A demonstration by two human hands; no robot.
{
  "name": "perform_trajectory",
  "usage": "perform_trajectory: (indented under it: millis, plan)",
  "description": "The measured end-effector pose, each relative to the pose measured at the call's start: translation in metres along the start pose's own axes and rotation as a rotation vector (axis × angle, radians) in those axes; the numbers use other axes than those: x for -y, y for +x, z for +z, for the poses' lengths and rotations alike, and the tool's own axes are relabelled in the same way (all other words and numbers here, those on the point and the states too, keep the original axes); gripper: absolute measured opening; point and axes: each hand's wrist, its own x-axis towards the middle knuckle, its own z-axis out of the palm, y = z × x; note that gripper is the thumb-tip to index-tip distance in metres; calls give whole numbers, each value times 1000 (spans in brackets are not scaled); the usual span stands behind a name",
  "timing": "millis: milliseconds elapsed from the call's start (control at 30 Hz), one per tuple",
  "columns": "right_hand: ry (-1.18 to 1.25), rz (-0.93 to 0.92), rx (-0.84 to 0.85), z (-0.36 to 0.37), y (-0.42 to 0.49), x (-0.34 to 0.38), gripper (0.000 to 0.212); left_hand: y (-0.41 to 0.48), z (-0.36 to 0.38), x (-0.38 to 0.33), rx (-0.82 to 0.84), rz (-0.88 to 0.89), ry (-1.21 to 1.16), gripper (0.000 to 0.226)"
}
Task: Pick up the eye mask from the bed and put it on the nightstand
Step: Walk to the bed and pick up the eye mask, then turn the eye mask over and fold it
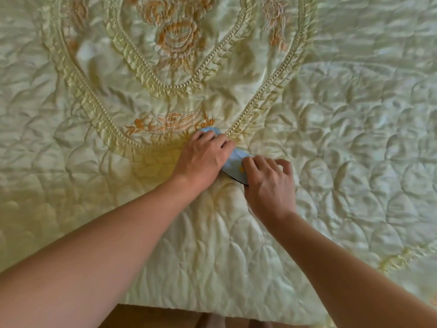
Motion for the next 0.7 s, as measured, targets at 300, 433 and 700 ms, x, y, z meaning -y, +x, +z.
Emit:
perform_trajectory:
  millis: [300, 433, 700]
  plan:
    - [580, 257, 124, -127, 5, -14, 23, -23, -99, -26, 230, -338, -555, 11]
    - [904, 440, 120, -217, 11, -18, 24, -38, -186, -51, 371, -456, -900, 23]
    - [1821, 649, 310, -384, -10, -7, 32, -77, -358, -116, 138, -568, -1519, 25]
